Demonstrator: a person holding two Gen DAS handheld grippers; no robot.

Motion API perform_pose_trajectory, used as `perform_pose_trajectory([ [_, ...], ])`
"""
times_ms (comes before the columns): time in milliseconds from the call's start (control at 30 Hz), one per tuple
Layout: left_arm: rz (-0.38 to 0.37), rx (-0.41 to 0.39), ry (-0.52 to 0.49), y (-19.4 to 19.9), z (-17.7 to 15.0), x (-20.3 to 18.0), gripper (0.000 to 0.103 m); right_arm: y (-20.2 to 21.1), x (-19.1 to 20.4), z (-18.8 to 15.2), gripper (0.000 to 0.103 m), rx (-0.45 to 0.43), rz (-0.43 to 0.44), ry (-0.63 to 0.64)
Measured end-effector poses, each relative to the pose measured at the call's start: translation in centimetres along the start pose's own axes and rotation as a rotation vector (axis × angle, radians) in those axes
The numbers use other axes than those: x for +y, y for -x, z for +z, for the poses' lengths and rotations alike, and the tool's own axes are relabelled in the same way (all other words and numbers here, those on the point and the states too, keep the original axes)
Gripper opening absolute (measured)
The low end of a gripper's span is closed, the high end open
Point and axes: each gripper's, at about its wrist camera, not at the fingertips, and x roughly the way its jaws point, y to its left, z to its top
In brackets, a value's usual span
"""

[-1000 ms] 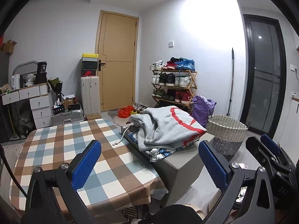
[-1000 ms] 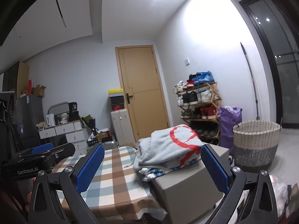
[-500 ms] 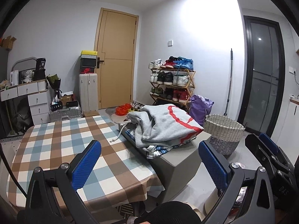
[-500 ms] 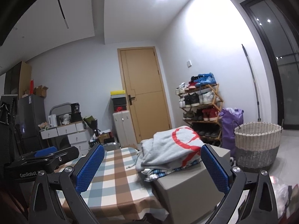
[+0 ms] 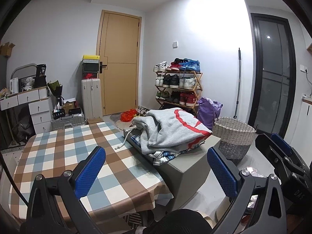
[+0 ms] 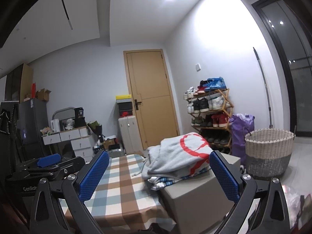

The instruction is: Fold large clothes

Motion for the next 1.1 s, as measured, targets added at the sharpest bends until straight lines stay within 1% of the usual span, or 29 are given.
perform_pose_trajectory([
  [233, 0.007, -0.013, 0.002, 0.0, 0.0, 0.2, 0.101, 0.0, 0.0, 0.1, 0.103, 0.001, -0.003, -0.004],
  [700, 0.012, 0.008, -0.004, -0.4, -0.4, 0.2, 0.101, 0.1, 0.0, -0.3, 0.103, 0.003, -0.007, -0.012],
  [800, 0.033, 0.025, -0.003, -0.6, -0.4, 0.2, 0.101, -0.2, -0.1, -0.4, 0.103, 0.012, -0.007, -0.015],
  [933, 0.046, 0.015, -0.01, -0.5, -0.4, 0.2, 0.101, -0.2, -0.1, -0.7, 0.103, 0.024, -0.003, -0.026],
  [1000, 0.055, 0.018, 0.0, -0.6, -0.4, 0.4, 0.101, -0.4, -0.1, -0.9, 0.103, 0.029, -0.001, -0.028],
  [1100, 0.046, 0.057, 0.043, -1.1, -0.4, 1.2, 0.101, -1.0, 0.1, -1.1, 0.103, 0.043, 0.01, -0.032],
])
